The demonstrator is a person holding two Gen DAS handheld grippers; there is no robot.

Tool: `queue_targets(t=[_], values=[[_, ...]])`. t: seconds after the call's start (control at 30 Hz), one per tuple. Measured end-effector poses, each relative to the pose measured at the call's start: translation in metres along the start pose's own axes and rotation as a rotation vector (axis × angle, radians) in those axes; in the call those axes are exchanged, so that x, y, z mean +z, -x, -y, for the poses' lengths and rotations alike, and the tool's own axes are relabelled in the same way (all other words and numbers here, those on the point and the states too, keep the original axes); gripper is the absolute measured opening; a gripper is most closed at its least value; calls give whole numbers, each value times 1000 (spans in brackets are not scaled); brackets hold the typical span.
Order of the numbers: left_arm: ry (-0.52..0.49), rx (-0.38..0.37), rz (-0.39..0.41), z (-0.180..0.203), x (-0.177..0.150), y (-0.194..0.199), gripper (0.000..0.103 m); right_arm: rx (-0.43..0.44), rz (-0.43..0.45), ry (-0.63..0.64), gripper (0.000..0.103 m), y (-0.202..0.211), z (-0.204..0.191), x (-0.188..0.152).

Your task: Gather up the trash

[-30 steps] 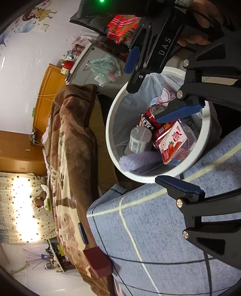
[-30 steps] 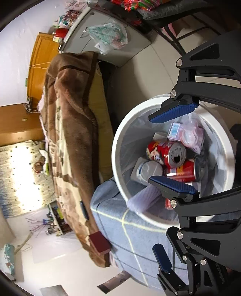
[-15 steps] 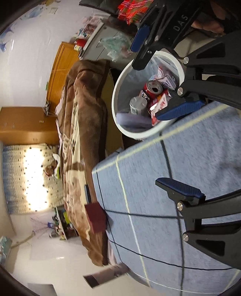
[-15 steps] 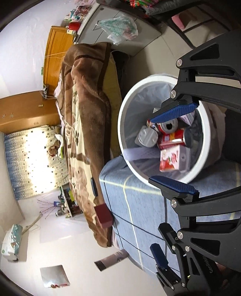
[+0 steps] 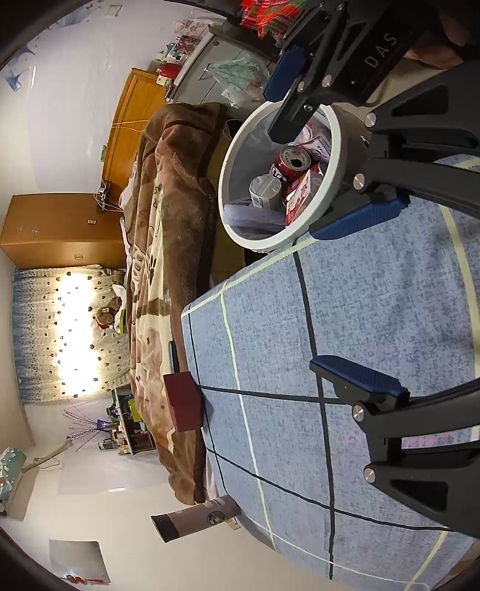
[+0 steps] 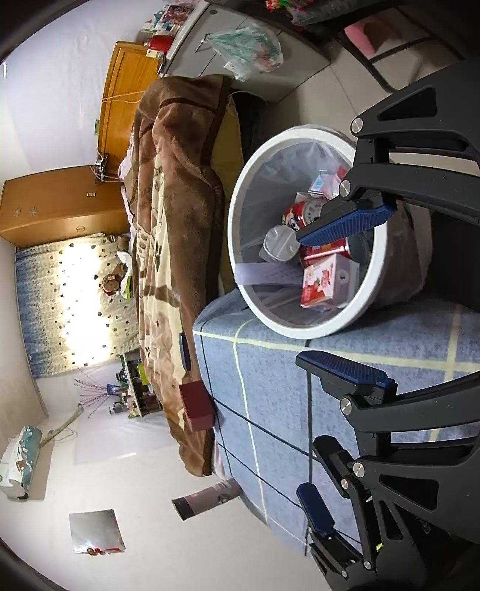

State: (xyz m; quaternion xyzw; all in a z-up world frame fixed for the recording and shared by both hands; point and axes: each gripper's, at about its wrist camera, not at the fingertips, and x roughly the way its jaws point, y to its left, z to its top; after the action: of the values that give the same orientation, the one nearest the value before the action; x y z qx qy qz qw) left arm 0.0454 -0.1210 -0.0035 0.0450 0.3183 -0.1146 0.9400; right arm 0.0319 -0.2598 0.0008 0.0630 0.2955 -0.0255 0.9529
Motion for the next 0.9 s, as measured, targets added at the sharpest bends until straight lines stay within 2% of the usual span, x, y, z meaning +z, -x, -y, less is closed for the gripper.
queue_targets(t=[0.17, 0.9], values=[[19, 5, 30, -5, -3, 7, 67, -4, -16, 14, 60, -2, -5, -5], [39, 20, 34, -10, -4, 12, 67, 4, -16, 18, 60, 2, -14, -8]])
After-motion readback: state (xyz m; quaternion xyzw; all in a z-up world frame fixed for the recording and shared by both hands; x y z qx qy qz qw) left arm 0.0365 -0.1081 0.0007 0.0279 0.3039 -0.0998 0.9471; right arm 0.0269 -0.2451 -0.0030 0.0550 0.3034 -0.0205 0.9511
